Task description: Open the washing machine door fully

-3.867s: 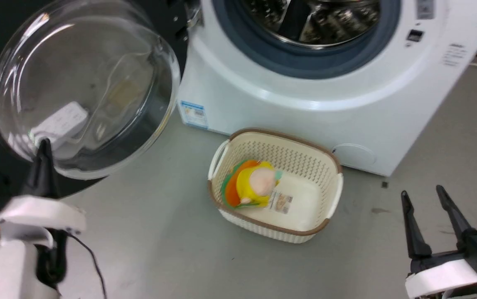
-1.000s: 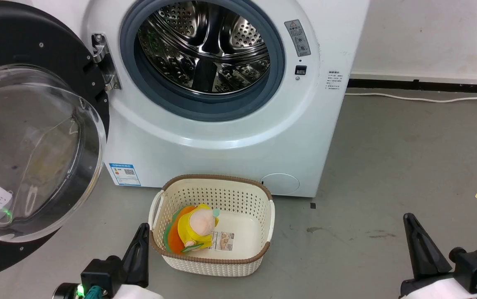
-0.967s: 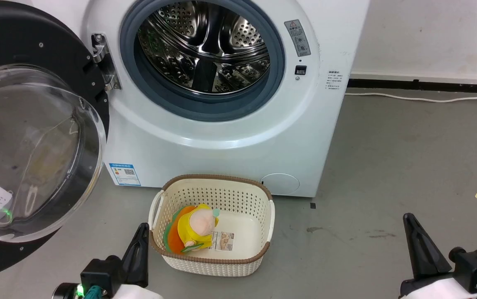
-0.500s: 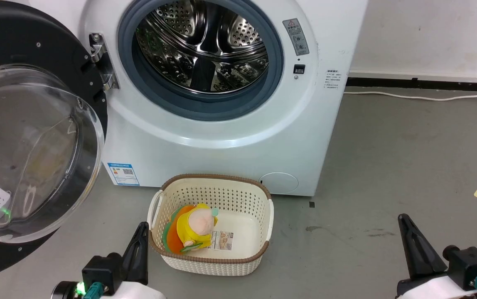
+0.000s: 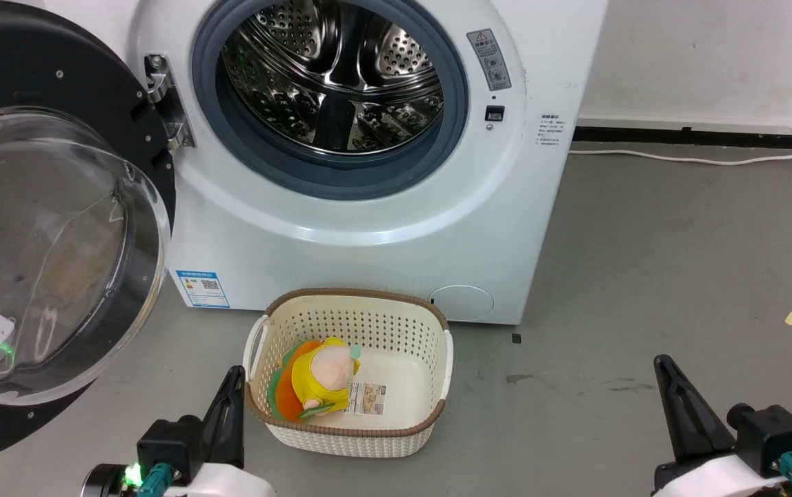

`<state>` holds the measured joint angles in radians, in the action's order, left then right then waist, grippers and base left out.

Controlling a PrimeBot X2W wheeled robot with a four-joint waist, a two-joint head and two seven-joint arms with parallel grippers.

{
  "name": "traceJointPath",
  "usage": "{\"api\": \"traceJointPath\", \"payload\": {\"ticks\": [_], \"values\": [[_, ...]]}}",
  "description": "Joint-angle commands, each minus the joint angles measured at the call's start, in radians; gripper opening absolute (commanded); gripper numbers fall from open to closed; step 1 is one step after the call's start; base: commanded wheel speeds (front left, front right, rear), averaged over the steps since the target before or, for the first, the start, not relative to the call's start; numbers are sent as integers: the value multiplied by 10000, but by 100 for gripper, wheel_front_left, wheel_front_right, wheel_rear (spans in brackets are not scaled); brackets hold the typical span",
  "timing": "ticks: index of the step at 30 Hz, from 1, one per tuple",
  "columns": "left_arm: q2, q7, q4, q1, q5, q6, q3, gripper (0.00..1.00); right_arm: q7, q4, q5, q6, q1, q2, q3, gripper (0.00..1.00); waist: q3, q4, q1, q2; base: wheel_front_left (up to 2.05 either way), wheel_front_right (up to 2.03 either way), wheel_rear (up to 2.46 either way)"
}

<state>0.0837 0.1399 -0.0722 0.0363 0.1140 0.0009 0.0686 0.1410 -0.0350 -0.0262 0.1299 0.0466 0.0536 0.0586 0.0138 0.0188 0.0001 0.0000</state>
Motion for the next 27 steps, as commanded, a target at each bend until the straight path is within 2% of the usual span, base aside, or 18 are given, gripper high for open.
{"api": "traceJointPath", "payload": {"ticks": [1,27], "values": [[-16,-70,69,-147,-78,-3,-61,0,-76,64,19,4,-179,-16,-37,0,-3,-4,-1,0,0,0,0],[-144,-602,330,-233,-503,-5,-311,0,-610,178,116,5,-294,-23,-256,0,-57,-78,-1,0,0,0,0]]}}
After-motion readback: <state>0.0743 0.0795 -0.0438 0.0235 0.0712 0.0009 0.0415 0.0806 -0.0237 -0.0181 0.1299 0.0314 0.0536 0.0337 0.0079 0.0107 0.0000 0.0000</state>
